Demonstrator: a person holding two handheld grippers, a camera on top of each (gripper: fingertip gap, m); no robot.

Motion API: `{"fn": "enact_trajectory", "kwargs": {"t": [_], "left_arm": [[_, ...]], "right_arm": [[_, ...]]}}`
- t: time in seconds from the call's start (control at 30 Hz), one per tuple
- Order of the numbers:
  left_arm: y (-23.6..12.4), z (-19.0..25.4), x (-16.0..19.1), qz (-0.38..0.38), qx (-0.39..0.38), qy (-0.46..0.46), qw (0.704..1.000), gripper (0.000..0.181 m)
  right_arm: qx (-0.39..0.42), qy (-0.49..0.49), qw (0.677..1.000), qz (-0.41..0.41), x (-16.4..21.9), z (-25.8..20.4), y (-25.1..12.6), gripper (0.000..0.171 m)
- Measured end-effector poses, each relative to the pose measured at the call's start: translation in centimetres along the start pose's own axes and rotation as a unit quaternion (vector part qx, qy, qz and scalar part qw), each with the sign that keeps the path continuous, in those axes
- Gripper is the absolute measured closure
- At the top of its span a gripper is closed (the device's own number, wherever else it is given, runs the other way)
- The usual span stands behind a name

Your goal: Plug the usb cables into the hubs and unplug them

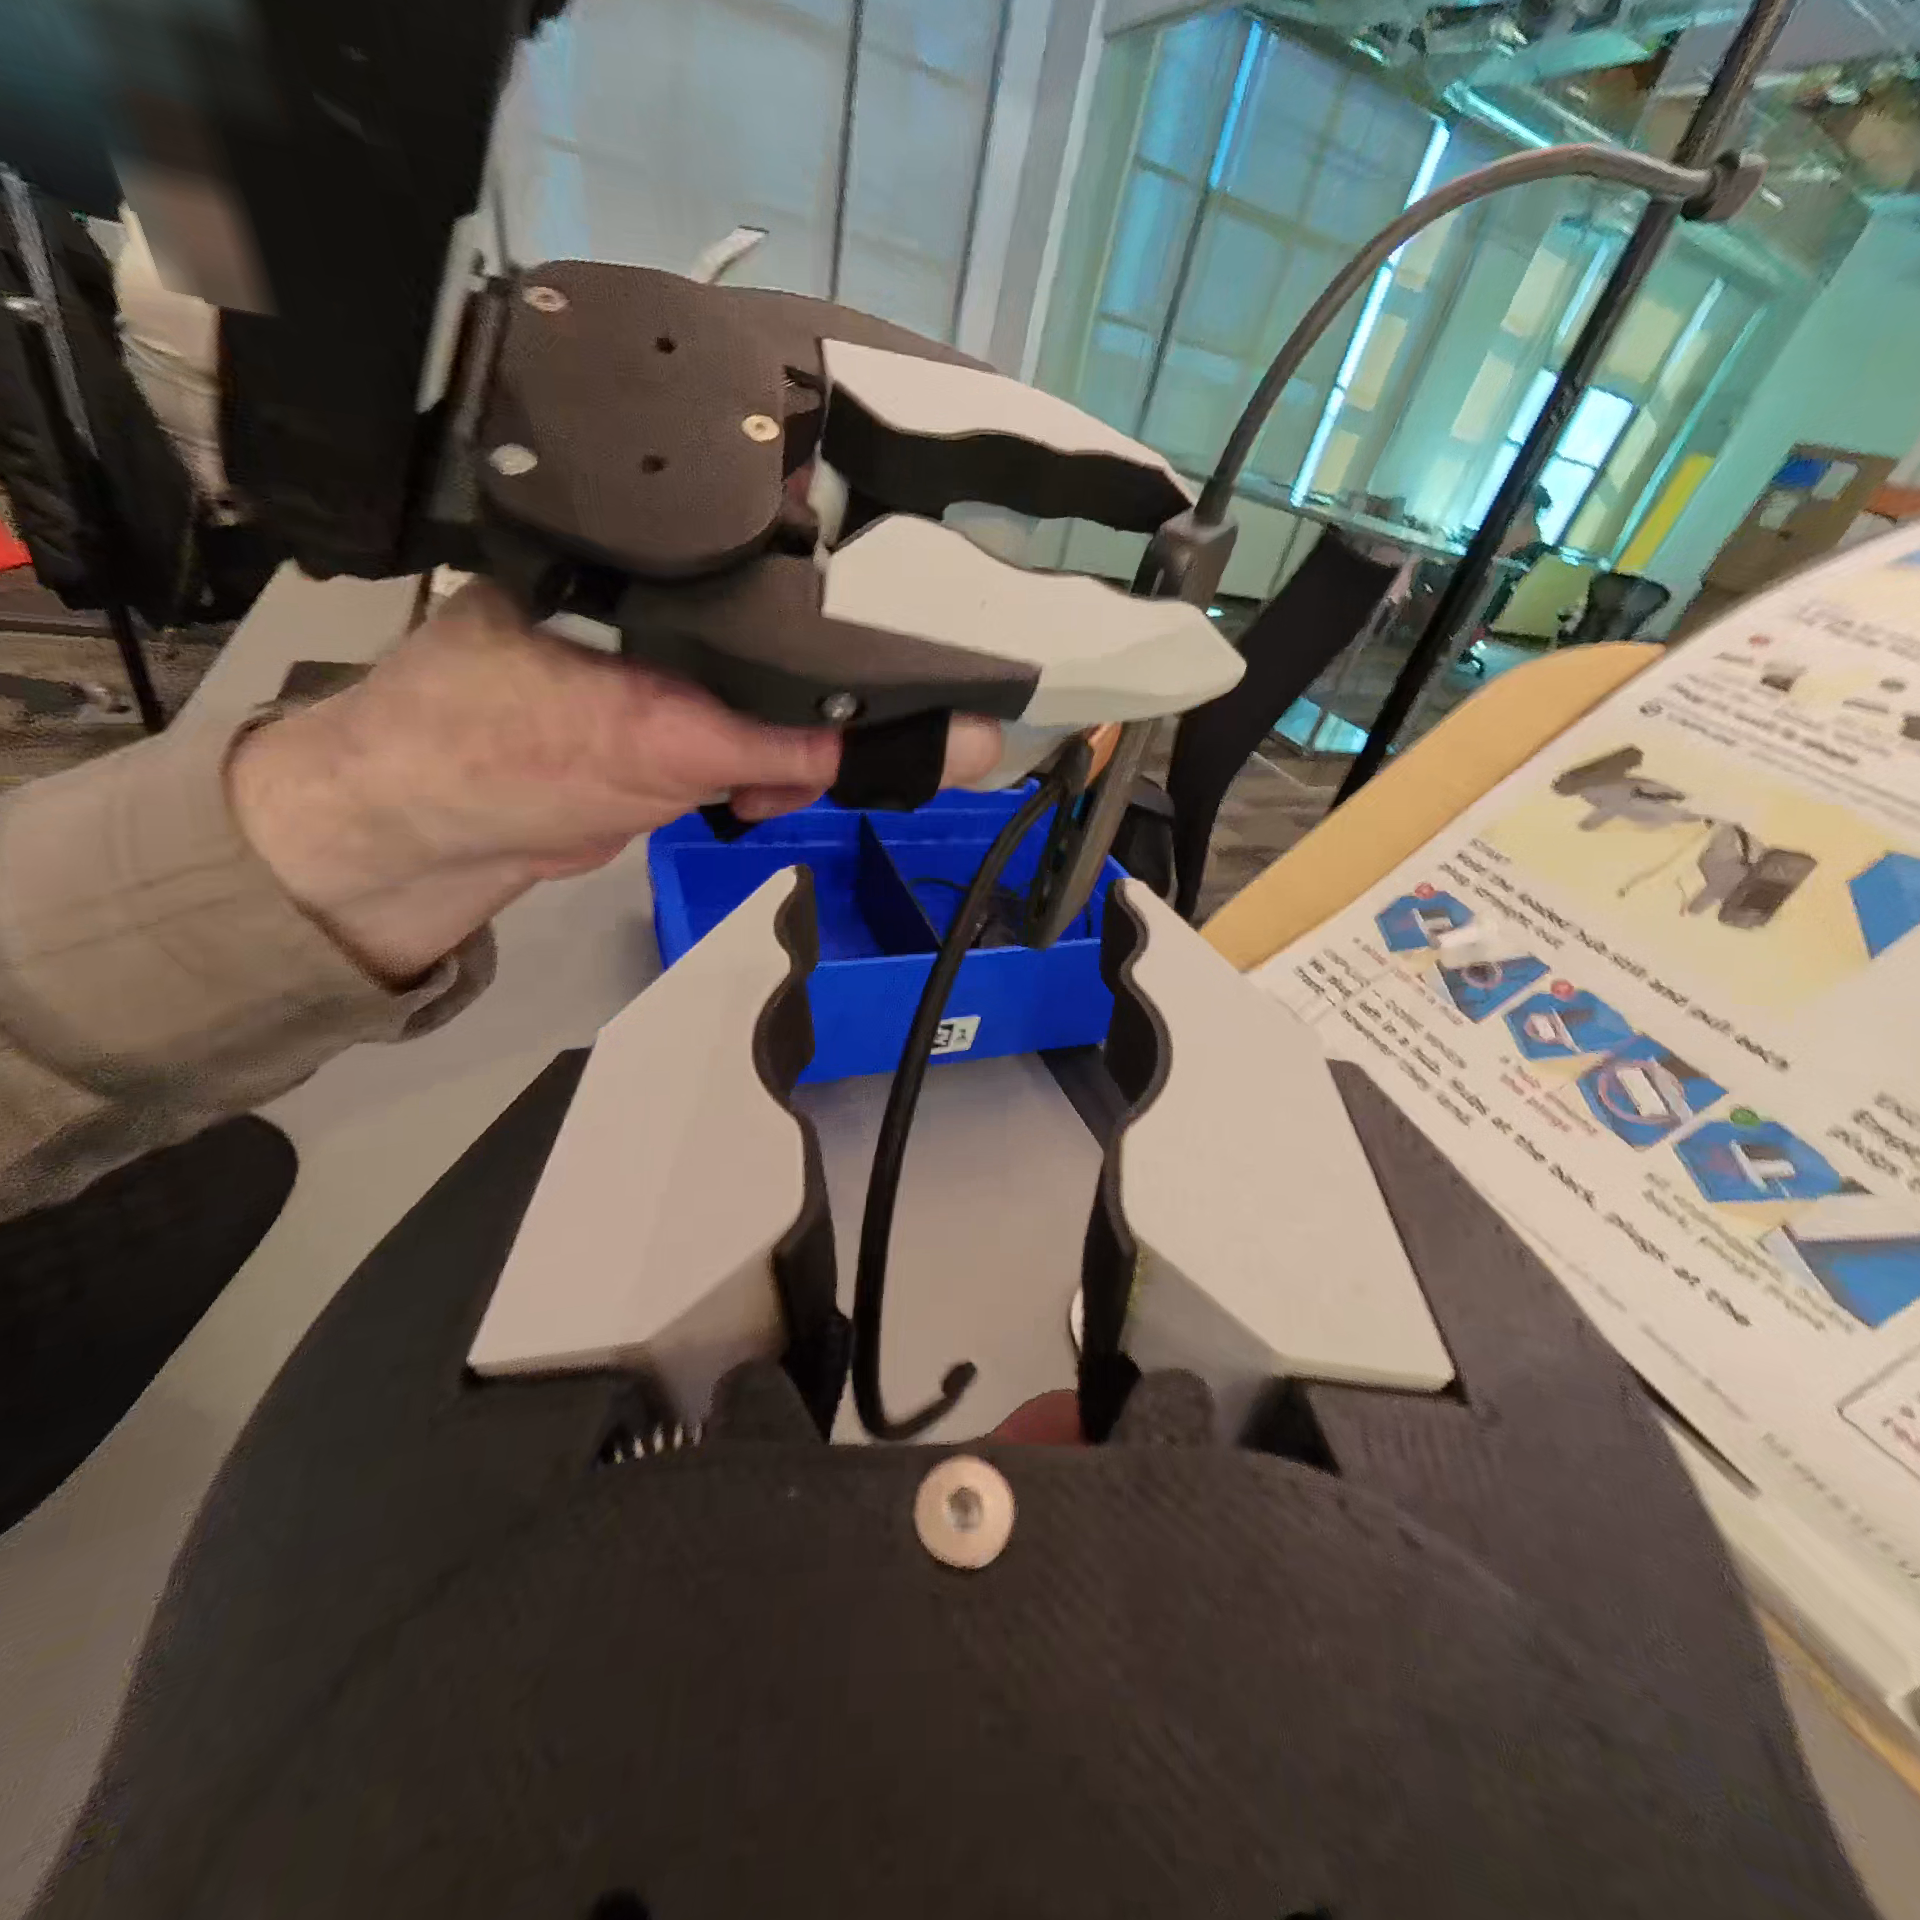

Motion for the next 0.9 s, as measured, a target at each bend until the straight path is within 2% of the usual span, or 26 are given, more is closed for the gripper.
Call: {"fn": "enact_trajectory", "kwargs": {"t": [0.17,0.3,0.4,0.63,0.77,0.9], "left_arm": [[-0.3,4.2,-0.3,0.008,0.025,0.013,1.000,0.141],[-0.5,6.1,-0.1,0.012,0.043,0.012,0.999,0.141],[-0.4,6.5,0.1,0.013,0.047,0.012,0.999,0.141],[-0.3,6.6,0.1,0.018,0.062,-0.002,0.998,0.139],[-0.9,6.4,-0.7,0.024,0.100,-0.020,0.994,0.139],[-2.4,5.2,-2.1,0.042,0.166,-0.048,0.984,0.118]], "right_arm": [[0.054,0.016,0.998,-0.039,2.4,2.4,0.1,0.129],[0.066,0.023,0.997,-0.037,3.5,3.4,-0.1,0.151],[0.068,0.005,0.997,-0.029,3.5,3.6,-0.2,0.162],[0.069,0.005,0.998,-0.011,3.4,3.7,-0.3,0.165],[0.055,0.017,0.998,0.015,3.1,4.0,-0.9,0.167],[0.017,0.045,0.998,0.042,2.7,3.8,-1.7,0.168]]}}
Point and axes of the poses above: each gripper's, where its closed fingertips meet, y out along the fingers, x out of its underside, z = x × y across the jaws, the point moved 1 cm from there along -y, back along the fingers, and after that the axes turned 13 degrees about -x, right-handed, at the moved point
